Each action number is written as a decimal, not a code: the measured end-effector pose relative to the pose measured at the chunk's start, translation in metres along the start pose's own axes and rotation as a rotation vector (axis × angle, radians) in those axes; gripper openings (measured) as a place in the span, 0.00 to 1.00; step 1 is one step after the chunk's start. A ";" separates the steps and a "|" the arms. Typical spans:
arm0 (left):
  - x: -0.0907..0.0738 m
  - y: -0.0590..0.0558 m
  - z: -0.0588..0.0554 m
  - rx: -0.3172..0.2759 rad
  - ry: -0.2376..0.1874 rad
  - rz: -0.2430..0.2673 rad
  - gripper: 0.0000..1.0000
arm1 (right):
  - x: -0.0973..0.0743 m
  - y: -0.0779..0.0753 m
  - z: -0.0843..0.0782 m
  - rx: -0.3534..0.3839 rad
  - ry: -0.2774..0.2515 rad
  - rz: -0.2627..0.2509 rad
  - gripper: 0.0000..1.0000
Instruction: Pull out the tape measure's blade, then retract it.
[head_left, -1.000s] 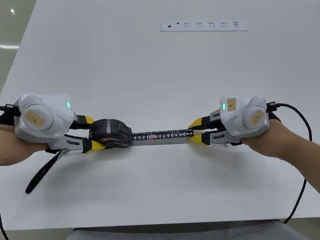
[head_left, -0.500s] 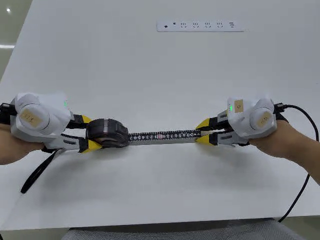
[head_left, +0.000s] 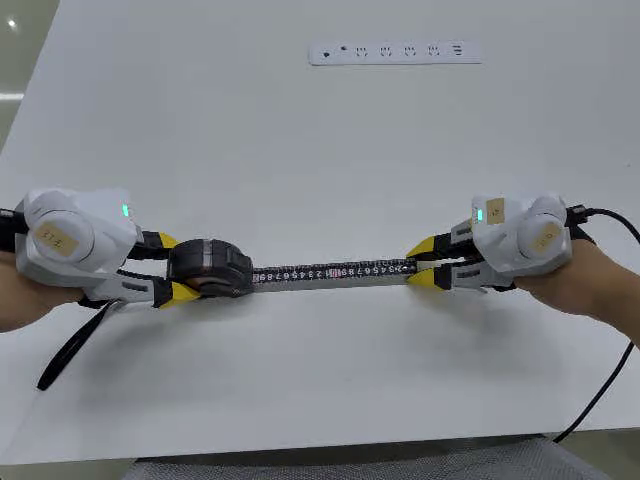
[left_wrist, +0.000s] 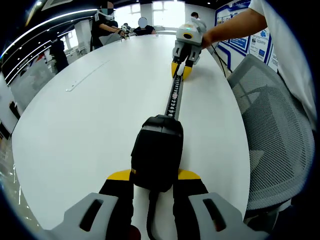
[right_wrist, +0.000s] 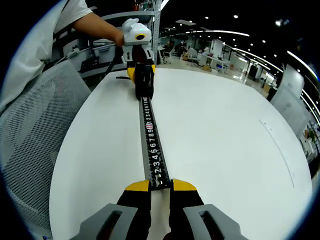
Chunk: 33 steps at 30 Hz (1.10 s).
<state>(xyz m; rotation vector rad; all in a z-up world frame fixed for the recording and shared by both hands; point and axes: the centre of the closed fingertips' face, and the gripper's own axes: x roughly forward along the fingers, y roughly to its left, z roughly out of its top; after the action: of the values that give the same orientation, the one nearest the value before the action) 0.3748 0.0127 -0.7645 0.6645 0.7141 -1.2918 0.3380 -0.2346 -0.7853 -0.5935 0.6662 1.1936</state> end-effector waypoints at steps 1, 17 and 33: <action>0.000 0.000 0.000 0.000 0.000 0.000 0.25 | -0.001 0.000 -0.001 0.002 0.002 -0.001 0.09; 0.001 0.000 0.000 -0.001 0.001 0.000 0.25 | -0.022 -0.004 -0.029 0.028 0.037 -0.020 0.09; 0.001 -0.001 0.001 -0.003 0.009 0.005 0.25 | -0.027 -0.005 -0.032 0.046 0.054 -0.028 0.10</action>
<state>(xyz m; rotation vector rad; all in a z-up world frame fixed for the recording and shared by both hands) 0.3742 0.0113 -0.7645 0.6695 0.7206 -1.2836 0.3320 -0.2763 -0.7871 -0.5962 0.7272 1.1369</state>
